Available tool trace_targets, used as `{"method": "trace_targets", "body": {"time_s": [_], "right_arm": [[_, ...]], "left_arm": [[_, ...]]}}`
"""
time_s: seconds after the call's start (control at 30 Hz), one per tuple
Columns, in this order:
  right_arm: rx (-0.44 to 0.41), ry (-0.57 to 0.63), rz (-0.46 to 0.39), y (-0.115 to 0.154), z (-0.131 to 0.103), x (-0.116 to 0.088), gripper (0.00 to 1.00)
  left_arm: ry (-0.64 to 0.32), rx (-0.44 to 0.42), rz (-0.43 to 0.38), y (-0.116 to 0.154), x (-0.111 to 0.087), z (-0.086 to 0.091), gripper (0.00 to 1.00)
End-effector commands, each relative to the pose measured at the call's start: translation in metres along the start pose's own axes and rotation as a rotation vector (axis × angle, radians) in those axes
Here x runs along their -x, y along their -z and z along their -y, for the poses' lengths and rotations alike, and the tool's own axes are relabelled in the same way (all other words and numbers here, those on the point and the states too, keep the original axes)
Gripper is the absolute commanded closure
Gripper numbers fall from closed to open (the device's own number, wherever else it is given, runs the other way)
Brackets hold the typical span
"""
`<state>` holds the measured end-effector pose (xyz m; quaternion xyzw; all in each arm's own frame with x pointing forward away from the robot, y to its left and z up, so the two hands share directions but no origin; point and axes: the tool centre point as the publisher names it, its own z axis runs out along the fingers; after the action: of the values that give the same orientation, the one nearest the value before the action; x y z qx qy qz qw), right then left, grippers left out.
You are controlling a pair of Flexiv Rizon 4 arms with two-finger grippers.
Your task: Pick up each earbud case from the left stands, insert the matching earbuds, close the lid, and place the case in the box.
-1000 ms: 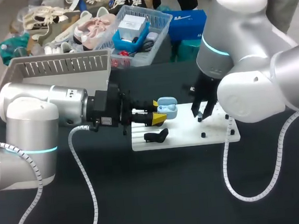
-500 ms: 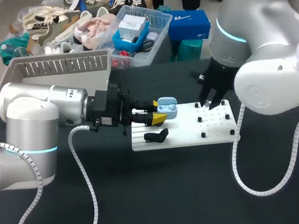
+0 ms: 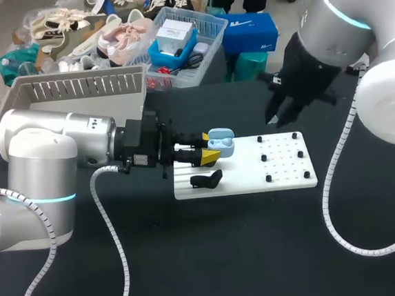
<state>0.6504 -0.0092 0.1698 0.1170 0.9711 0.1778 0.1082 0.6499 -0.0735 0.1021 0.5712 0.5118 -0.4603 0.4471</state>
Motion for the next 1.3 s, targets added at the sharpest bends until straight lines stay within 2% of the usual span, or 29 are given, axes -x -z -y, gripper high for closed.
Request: {"method": "trace_targets", "body": {"time_s": [0.03,0.1,0.17,0.5,0.67,1.13,1.17,1.3], "right_arm": [[0.044,0.082,-0.132,0.025,-0.008,-0.006,1.00],[0.087,0.139,-0.216,0.027,-0.016,-0.012,1.00],[0.066,0.171,-0.233,0.025,-0.024,-0.015,1.00],[0.067,0.300,-0.362,0.017,-0.058,-0.034,1.00],[0.057,0.299,-0.373,0.008,-0.067,-0.041,1.00],[0.057,0.299,-0.373,0.008,-0.067,-0.041,1.00],[0.076,0.313,-0.377,0.006,-0.068,-0.041,1.00],[0.078,0.344,-0.346,0.003,-0.072,-0.040,1.00]], "left_arm": [[-0.001,0.005,0.000,0.000,0.000,0.001,1.00],[-0.001,0.005,0.000,0.000,0.000,0.001,1.00],[-0.001,0.005,0.000,0.000,0.000,0.001,1.00],[-0.001,0.005,0.000,0.000,0.000,0.001,1.00],[-0.001,0.005,0.000,0.000,0.000,0.001,1.00],[-0.001,0.005,0.000,0.000,0.000,0.001,1.00],[-0.001,0.005,0.000,0.000,0.000,0.001,1.00],[-0.001,0.005,0.000,0.000,0.000,0.001,1.00]]}}
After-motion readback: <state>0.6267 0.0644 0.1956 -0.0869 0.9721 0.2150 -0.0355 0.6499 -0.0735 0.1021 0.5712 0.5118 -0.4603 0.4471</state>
